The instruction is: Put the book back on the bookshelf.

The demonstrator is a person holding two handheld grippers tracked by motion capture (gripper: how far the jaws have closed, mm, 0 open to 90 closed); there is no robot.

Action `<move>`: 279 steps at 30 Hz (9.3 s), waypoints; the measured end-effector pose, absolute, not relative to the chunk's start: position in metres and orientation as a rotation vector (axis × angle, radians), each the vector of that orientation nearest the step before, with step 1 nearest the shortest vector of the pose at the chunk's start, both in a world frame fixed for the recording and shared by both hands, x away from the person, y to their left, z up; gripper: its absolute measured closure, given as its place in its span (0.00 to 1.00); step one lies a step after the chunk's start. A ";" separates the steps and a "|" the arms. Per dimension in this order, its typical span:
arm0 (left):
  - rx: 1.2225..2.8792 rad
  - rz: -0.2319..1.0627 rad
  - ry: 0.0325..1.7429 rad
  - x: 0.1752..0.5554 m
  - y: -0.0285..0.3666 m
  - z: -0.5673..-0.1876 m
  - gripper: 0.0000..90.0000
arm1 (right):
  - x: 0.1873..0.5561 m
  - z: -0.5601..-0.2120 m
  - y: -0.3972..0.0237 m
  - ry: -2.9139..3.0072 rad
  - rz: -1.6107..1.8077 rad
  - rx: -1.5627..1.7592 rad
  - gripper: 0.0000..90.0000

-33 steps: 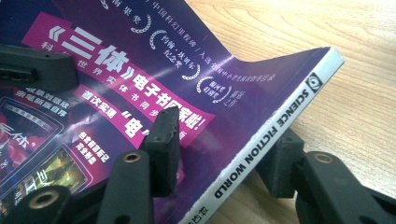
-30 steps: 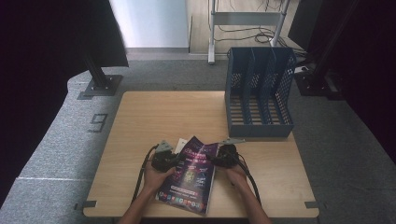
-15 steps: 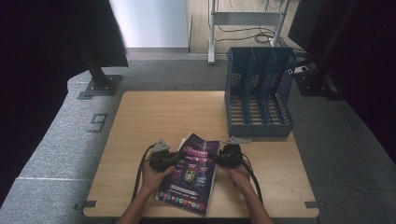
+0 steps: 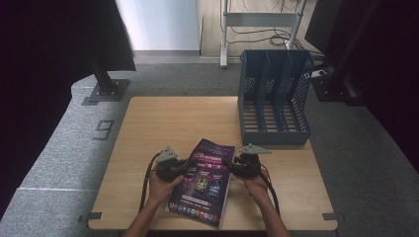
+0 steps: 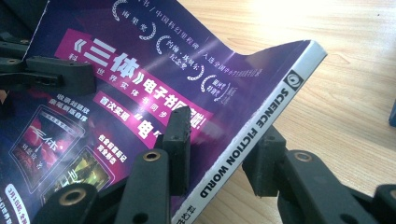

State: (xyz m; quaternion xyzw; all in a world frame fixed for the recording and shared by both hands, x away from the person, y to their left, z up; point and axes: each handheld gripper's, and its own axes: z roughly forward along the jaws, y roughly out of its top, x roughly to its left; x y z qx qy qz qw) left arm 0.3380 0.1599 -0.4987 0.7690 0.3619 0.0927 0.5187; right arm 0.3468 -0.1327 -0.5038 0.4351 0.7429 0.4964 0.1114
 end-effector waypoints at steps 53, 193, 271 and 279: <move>1.771 0.282 0.768 0.326 0.157 -0.475 0.95 | 0.325 -0.469 -0.141 2.013 1.547 1.126 0.77; 1.682 0.282 0.680 0.378 0.156 -0.435 0.44 | 0.291 -0.427 -0.152 1.840 1.691 0.702 0.90; 1.710 0.304 0.697 0.369 0.163 -0.432 0.37 | 0.321 -0.415 -0.130 1.923 1.610 0.761 0.90; 1.721 0.316 0.742 0.355 0.173 -0.444 0.37 | 0.318 -0.418 -0.132 1.907 1.642 0.759 0.90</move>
